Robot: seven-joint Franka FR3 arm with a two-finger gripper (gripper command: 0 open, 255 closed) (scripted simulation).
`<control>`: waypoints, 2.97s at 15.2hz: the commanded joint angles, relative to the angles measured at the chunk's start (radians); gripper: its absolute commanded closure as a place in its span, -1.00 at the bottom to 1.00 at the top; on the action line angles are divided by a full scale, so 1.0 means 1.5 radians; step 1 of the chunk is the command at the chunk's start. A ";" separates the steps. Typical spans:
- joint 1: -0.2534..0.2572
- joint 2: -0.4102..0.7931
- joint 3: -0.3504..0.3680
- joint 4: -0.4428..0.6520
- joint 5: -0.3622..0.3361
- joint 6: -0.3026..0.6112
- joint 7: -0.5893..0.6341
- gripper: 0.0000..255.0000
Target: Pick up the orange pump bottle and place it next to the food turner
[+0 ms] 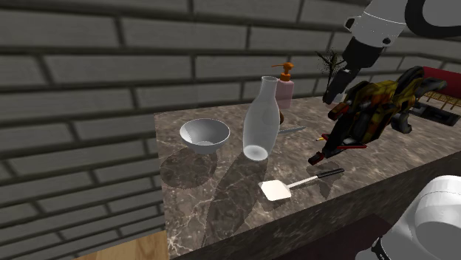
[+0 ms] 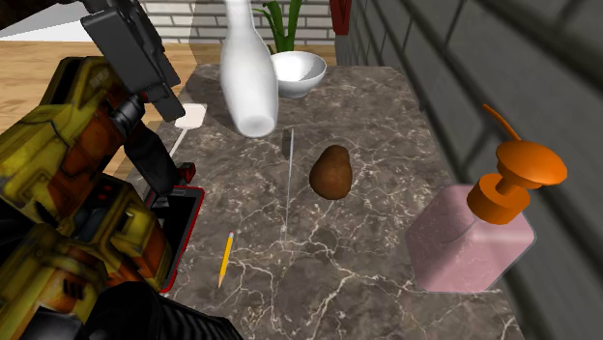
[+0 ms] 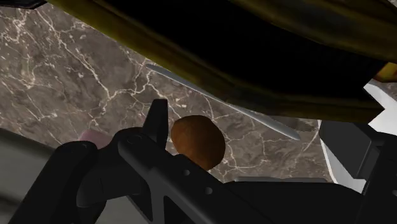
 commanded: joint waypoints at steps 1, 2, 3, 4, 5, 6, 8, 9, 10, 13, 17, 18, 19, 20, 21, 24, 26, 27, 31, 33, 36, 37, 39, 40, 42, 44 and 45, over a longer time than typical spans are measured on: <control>0.000 0.000 0.000 0.000 0.000 0.000 0.000 -1.00; -0.005 0.025 -0.005 0.016 -0.003 0.008 -0.001 -1.00; -0.010 0.050 -0.011 0.033 -0.005 0.014 -0.002 -1.00; -0.015 0.074 -0.016 0.051 -0.008 0.021 -0.002 -1.00; -0.019 0.099 -0.021 0.069 -0.010 0.026 -0.003 -1.00; -0.023 0.124 -0.027 0.088 -0.011 0.031 -0.004 -1.00; -0.031 0.173 -0.037 0.128 -0.014 0.038 -0.006 -1.00; -0.035 0.198 -0.042 0.150 -0.014 0.040 -0.007 -1.00; -0.038 0.223 -0.047 0.172 -0.015 0.042 -0.008 -1.00; -0.049 0.298 -0.063 0.243 -0.014 0.043 -0.012 -1.00; -0.061 0.401 -0.084 0.351 -0.007 0.034 -0.019 -1.00; -0.065 0.428 -0.089 0.380 -0.004 0.029 -0.021 -1.00; -0.068 0.455 -0.095 0.412 -0.001 0.024 -0.024 -1.00; -0.072 0.482 -0.100 0.444 0.003 0.018 -0.026 -1.00; -0.076 0.510 -0.105 0.478 0.007 0.010 -0.029 -1.00; -0.091 0.600 -0.120 0.593 0.023 -0.019 -0.037 -1.00; -0.104 0.667 -0.128 0.684 0.037 -0.047 -0.042 -1.00; -0.111 0.704 -0.132 0.737 0.044 -0.065 -0.045 -1.00; -0.116 0.716 -0.133 0.727 0.047 -0.043 -0.045 -1.00; -0.115 0.711 -0.133 0.701 0.046 -0.022 -0.045 -1.00; -0.115 0.706 -0.133 0.670 0.045 0.004 -0.044 -1.00; -0.115 0.706 -0.133 0.669 0.045 0.004 -0.044 -1.00; -0.115 0.706 -0.133 0.670 0.045 0.004 -0.044 -1.00; -0.115 0.706 -0.133 0.670 0.045 0.004 -0.044 -1.00; -0.115 0.706 -0.133 0.670 0.045 0.004 -0.044 -1.00; -0.115 0.706 -0.133 0.670 0.046 0.003 -0.044 1.00; -0.115 0.706 -0.133 0.670 0.046 0.003 -0.044 1.00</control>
